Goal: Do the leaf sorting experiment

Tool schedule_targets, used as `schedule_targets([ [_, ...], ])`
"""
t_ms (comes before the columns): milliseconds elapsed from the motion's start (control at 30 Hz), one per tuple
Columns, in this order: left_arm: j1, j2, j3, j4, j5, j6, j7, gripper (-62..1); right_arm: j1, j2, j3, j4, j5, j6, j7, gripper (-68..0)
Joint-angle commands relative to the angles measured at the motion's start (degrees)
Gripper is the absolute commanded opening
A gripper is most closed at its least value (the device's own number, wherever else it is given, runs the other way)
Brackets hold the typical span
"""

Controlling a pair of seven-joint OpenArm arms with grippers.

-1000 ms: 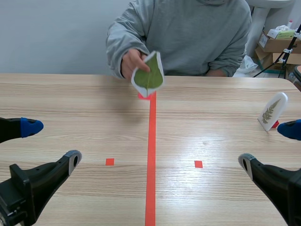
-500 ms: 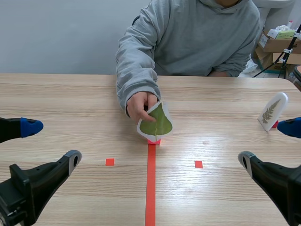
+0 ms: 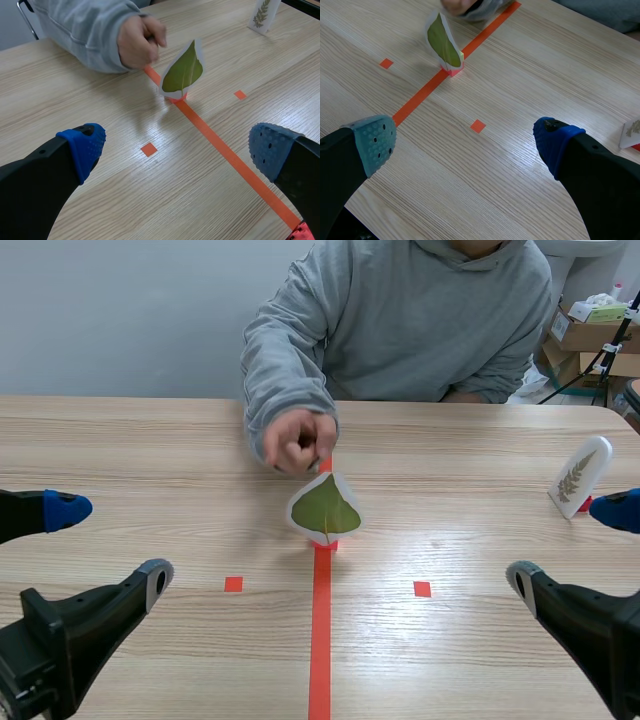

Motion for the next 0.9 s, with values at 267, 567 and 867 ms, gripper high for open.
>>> schedule_targets([
  [267, 0.0, 0.3, -0.2, 1.0, -0.3, -0.1, -0.6, 0.2, 0.5, 0.3, 0.1, 0.6, 0.6, 0.0, 0.9, -11.3],
  [567, 0.0, 0.3, -0.2, 1.0, -0.3, -0.1, -0.6, 0.2, 0.5, 0.3, 0.1, 0.6, 0.6, 0.0, 0.8, -11.3],
  [867, 0.0, 0.3, -0.2, 1.0, -0.3, -0.1, -0.6, 0.2, 0.5, 0.3, 0.1, 0.6, 0.6, 0.0, 0.2, -11.3],
])
